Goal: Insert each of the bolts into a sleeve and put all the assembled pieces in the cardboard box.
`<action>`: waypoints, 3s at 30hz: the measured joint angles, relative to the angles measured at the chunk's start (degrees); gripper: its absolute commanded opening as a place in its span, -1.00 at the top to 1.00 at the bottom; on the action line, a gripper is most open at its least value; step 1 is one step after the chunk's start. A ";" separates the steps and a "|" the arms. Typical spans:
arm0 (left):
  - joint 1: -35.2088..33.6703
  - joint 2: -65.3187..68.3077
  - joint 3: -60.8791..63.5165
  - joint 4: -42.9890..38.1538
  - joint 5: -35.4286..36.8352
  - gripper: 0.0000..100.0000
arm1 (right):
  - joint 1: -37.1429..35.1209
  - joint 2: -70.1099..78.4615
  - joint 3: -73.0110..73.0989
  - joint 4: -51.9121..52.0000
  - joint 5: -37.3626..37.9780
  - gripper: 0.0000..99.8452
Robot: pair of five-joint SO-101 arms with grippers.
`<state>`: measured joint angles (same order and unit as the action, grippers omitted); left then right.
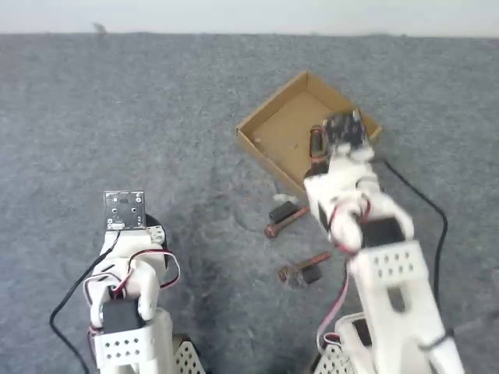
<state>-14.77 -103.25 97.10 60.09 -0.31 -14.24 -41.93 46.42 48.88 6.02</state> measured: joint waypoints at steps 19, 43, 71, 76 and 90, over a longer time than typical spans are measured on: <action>0.00 0.00 0.00 0.00 0.00 0.98 | 5.71 60.48 -46.15 1.05 -10.46 0.97; 0.00 0.00 0.00 0.00 0.00 0.98 | 6.42 56.70 -55.74 19.87 -10.11 0.99; 0.00 0.00 0.00 0.00 0.00 0.98 | -6.07 1.41 -9.76 48.18 21.54 0.98; 0.00 0.00 0.00 0.00 0.00 0.98 | -11.60 -5.89 -0.35 48.79 34.73 0.95; 0.00 0.00 0.00 0.00 0.00 0.98 | -14.24 -11.78 22.86 28.66 51.87 0.71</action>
<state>-14.77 -103.25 97.10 60.09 -0.31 -28.48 -53.71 69.27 77.54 57.89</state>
